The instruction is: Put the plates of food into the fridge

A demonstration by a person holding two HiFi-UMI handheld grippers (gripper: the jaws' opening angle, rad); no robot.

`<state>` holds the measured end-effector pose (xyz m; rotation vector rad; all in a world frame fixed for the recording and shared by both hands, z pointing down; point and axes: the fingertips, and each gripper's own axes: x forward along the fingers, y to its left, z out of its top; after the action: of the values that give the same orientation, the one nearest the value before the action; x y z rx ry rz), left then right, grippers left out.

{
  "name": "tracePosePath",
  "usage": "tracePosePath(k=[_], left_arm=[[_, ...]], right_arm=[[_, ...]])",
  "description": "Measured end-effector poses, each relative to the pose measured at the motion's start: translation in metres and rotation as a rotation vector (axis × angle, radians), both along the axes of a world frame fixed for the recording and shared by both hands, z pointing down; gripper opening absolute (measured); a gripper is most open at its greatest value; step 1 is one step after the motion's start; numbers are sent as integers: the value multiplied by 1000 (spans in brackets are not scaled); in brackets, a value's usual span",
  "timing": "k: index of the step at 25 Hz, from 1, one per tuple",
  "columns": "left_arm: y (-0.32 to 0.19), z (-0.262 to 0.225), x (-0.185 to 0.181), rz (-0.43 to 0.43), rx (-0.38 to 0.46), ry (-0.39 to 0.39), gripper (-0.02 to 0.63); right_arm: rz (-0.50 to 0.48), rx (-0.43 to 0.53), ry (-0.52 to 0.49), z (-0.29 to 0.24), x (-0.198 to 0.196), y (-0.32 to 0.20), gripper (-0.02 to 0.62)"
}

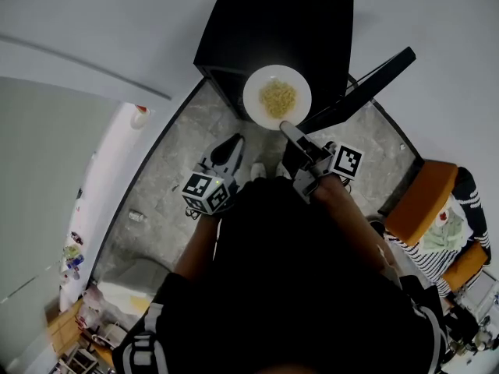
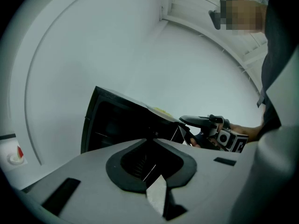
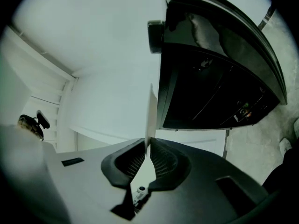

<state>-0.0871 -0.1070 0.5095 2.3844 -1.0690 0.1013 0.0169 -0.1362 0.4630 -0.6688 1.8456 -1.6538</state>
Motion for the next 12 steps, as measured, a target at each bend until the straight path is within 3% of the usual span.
tracePosePath(k=[12], left_arm=[[11, 1, -5, -13, -12, 3, 37]], right_arm=[[-94, -3, -9, 8, -7, 36, 46]])
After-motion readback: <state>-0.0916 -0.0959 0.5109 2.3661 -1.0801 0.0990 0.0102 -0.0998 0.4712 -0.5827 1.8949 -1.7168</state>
